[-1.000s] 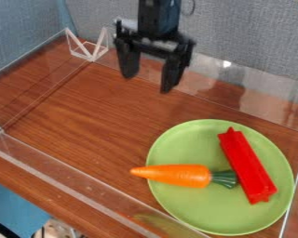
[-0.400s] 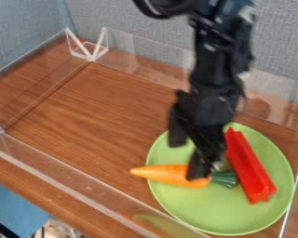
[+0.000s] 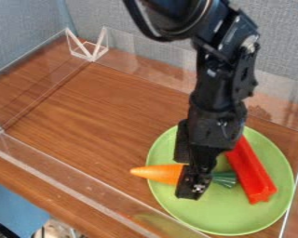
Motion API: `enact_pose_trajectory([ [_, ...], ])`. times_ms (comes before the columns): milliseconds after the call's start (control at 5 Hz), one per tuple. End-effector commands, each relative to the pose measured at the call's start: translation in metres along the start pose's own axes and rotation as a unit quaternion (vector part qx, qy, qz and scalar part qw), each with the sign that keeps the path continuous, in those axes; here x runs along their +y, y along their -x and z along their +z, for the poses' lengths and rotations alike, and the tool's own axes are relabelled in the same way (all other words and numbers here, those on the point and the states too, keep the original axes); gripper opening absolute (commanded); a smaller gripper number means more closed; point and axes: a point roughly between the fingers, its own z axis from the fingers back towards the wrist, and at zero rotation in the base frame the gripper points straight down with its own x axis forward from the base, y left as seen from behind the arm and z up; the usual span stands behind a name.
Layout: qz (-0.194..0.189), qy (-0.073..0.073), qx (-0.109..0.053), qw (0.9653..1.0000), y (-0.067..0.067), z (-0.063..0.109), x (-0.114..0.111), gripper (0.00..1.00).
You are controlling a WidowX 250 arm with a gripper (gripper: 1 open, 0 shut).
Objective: Move the carrot from the green plate to the table
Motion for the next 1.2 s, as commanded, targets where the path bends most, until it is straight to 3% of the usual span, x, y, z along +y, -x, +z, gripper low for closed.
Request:
enact_pose_trajectory([
  [0,-0.005,-0.022,-0.023,0.9995,0.007,0.007,0.006,1.00],
  [600,0.063,-0.024,-0.037,0.9970,0.014,-0.002,0.018,1.00],
  [1000,0.083,-0.018,-0.045,0.9954,0.018,-0.025,0.018,1.00],
])
